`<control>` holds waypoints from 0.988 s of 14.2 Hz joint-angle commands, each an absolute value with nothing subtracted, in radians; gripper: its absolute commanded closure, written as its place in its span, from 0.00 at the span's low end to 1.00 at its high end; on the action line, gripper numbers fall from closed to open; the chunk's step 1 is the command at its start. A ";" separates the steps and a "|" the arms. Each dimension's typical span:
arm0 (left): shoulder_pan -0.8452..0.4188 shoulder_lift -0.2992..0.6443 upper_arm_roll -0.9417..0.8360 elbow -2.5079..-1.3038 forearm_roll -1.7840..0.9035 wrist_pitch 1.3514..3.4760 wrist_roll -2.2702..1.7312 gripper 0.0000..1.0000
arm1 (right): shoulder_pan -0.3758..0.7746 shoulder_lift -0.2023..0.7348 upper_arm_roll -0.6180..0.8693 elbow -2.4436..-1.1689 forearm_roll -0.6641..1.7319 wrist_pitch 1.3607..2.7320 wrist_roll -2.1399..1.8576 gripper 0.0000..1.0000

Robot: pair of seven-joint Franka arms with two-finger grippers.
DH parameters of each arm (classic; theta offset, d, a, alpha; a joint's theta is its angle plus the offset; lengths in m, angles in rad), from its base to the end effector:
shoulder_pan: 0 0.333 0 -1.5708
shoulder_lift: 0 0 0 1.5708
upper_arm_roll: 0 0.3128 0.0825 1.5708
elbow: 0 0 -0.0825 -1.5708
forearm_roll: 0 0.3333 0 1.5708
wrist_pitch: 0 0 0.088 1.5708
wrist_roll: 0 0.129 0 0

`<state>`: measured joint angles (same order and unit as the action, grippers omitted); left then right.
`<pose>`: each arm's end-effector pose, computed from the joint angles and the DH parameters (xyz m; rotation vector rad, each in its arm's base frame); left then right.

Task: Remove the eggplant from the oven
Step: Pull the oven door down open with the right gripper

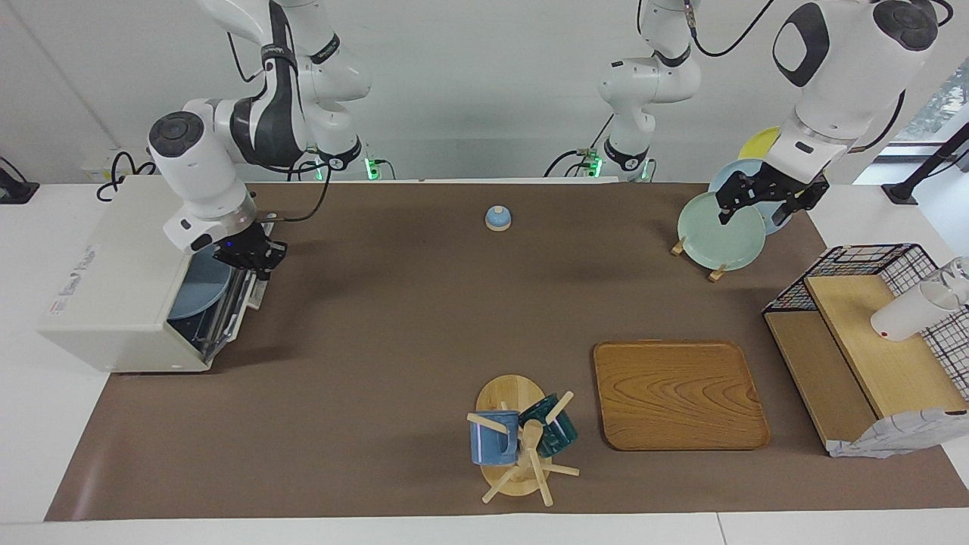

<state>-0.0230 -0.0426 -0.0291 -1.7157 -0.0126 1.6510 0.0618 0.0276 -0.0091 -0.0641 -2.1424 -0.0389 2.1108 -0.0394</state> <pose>0.4935 -0.0275 0.5661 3.1250 -0.1763 -0.0345 0.4903 -0.0205 0.4077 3.1095 0.0362 -0.0369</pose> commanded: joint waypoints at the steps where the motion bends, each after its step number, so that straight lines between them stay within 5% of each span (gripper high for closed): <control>1: -0.017 -0.049 -0.034 -1.710 0.009 1.640 0.071 0.00 | 0.008 0.055 -0.080 -2.193 -0.063 2.308 -0.034 1.00; 14: -0.017 -0.049 -0.034 -1.710 0.009 1.640 0.071 0.00 | 0.092 0.199 -0.072 -2.178 -0.055 2.396 0.086 1.00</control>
<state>-0.0230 -0.0426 -0.0291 -1.7157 -0.0126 1.6510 0.0618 0.0805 0.1800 -0.0544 -2.2139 -0.0335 2.3888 0.0537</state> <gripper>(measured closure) 0.000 0.991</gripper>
